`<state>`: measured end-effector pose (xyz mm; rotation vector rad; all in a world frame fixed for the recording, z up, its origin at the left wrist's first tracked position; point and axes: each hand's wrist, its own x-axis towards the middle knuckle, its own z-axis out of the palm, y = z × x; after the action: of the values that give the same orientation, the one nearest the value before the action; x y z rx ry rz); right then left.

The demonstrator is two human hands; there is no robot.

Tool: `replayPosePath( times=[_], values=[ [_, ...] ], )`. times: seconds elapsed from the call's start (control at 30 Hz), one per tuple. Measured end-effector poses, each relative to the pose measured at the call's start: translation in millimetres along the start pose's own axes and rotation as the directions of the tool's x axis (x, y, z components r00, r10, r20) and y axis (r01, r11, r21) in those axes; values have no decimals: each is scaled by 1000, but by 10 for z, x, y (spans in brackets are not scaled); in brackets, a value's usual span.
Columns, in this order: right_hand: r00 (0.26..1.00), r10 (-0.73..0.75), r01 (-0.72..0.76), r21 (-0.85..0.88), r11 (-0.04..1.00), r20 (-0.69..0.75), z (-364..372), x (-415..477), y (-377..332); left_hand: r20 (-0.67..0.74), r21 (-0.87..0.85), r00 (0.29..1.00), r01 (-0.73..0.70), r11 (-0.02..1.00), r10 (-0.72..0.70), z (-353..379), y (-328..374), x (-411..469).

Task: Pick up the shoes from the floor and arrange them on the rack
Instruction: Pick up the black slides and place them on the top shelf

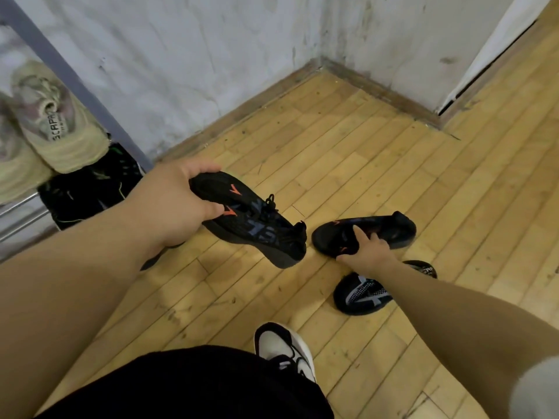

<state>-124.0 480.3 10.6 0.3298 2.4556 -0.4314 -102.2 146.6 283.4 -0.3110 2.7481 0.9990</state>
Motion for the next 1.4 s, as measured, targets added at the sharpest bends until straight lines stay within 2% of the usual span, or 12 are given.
replayPosePath(
  times=[0.13, 0.27, 0.37, 0.43, 0.53, 0.67, 0.87, 0.97, 1.17, 1.23, 1.33, 1.4],
  values=[
    [996, -65, 63, 47, 997, 58, 94, -139, -118, -4, -31, 999, 50, 998, -51, 27, -71, 68],
    [951, -262, 242, 134, 961, 164, 50, -330, -140, 4, -21, 996, 91, 996, -91, 47, -109, 73],
    [929, -341, 347, 21, 937, -143, -75, -320, -140, 20, 22, 996, 89, 996, -89, 61, -117, 45],
    [942, -290, 270, -130, 954, -171, -143, -236, -109, 31, 46, 996, 85, 995, -86, 63, -109, 21],
    [983, -183, 169, -291, 942, -24, -101, -105, 2, 48, 41, 994, 96, 995, -98, 46, -117, -20],
    [979, -202, 177, -424, 888, -14, -63, -8, 70, 57, 4, 992, 110, 994, -110, 38, -143, -28],
    [965, -235, 161, -439, 884, -119, -39, 51, 28, 97, -1, 991, 95, 995, -94, 92, -68, 60],
    [957, -265, 190, -441, 877, -116, -4, 20, 21, 114, -13, 991, 70, 997, -68, 114, -47, 91],
    [887, -440, 303, -545, 781, -138, -45, -169, -15, 125, -102, 992, 43, 994, -30, 77, -21, 67],
    [891, -416, 286, -490, 824, -179, -105, -258, -139, 127, -98, 992, 7, 995, 6, 60, 42, 34],
    [885, -369, 301, -256, 919, -283, -361, -464, -346, 127, -90, 992, -17, 996, 28, -1, 125, -24],
    [860, -360, 341, -118, 933, -362, -640, -689, -505, 120, -100, 992, -15, 995, 27, -88, 155, -112]
  ],
)
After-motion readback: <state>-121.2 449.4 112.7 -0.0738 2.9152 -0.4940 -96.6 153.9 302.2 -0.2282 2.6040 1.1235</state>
